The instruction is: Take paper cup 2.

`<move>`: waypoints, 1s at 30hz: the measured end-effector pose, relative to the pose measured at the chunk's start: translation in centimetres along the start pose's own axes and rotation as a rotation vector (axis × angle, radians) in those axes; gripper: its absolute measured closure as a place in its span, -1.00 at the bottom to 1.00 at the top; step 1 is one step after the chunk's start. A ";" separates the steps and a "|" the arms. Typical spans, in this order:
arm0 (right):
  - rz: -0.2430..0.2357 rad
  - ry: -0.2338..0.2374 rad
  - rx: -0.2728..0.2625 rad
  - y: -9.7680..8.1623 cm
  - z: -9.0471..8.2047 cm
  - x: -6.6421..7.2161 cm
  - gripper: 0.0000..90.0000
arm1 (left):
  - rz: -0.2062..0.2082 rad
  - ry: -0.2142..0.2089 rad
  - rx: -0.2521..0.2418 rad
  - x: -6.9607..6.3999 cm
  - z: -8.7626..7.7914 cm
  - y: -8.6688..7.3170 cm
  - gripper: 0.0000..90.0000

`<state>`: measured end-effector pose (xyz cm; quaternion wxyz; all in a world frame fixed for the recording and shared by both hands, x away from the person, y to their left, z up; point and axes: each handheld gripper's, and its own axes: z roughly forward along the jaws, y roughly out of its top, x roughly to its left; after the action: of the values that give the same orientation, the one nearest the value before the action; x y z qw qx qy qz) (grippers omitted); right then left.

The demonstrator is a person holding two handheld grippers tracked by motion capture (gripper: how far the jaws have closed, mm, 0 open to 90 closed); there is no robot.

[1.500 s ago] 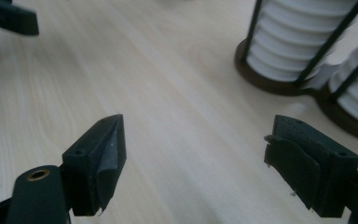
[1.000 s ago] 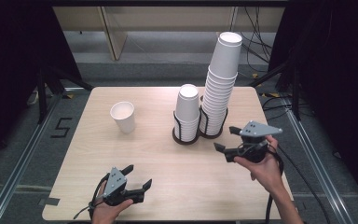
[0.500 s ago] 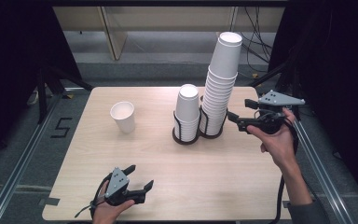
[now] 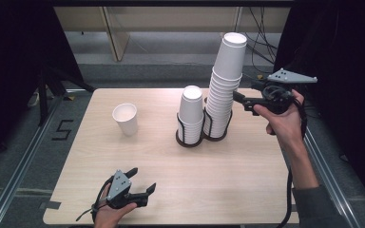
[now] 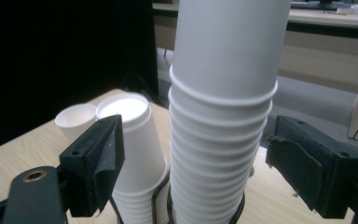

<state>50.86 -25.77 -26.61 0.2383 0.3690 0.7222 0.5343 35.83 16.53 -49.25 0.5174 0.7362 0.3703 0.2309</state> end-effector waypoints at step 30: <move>0.011 -0.063 -0.019 6.2 5.9 -1.5 -0.65 | 0.000 -0.016 0.002 -0.4 0.3 0.0 -0.67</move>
<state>57.92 -22.46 -22.66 0.2614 0.3872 0.7072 0.5307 35.77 16.08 -49.33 0.5194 0.7386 0.3664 0.2248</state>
